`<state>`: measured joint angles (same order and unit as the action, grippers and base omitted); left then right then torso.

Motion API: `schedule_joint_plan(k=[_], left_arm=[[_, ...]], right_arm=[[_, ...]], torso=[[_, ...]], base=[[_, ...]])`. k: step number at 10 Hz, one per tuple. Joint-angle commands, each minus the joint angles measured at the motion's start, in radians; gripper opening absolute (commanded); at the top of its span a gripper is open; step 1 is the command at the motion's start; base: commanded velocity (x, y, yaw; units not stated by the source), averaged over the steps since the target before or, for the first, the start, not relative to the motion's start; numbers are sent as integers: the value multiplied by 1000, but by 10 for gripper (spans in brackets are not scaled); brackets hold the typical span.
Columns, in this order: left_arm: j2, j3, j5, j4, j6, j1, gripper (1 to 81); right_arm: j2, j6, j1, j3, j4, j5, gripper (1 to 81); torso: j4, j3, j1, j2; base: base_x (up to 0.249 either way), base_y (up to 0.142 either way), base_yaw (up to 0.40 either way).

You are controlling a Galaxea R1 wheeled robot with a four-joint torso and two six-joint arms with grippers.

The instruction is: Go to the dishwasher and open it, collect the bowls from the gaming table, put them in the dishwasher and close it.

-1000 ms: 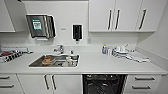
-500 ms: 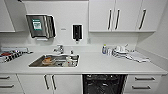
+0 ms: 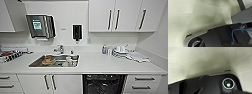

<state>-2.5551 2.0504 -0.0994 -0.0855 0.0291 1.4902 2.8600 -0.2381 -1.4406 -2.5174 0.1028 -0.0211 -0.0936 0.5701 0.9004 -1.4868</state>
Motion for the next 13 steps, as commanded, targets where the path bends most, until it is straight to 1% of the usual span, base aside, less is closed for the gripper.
schedule_joint_plan(k=[1,5,6,8,9,12,13], left_arm=[[-64,116,41,35,0,-26,811],[-88,125,41,32,0,-26,811],[-90,125,40,32,2,-26,811],[-99,131,40,32,0,-26,811],[-108,151,40,32,0,-26,811],[-149,229,41,36,0,-26,811],[-162,249,43,35,0,-26,811]], right_arm=[[29,23,31,-6,20,-39,811],[46,23,32,-10,21,-40,811],[47,23,30,-15,20,-40,811],[64,22,30,-44,14,-40,811],[84,20,30,-73,17,-40,811],[146,32,27,-182,21,-40,811],[159,33,21,-199,23,-39,811]], torso=[[0,0,0,0],[0,0,0,0],[0,0,-64,100],[0,0,-68,105],[0,0,-80,122],[0,0,-144,222],[0,0,-167,257]], base=[[0,0,0],[0,0,0],[0,0,0],[0,0,0],[0,0,0],[0,0,0],[0,0,0]])
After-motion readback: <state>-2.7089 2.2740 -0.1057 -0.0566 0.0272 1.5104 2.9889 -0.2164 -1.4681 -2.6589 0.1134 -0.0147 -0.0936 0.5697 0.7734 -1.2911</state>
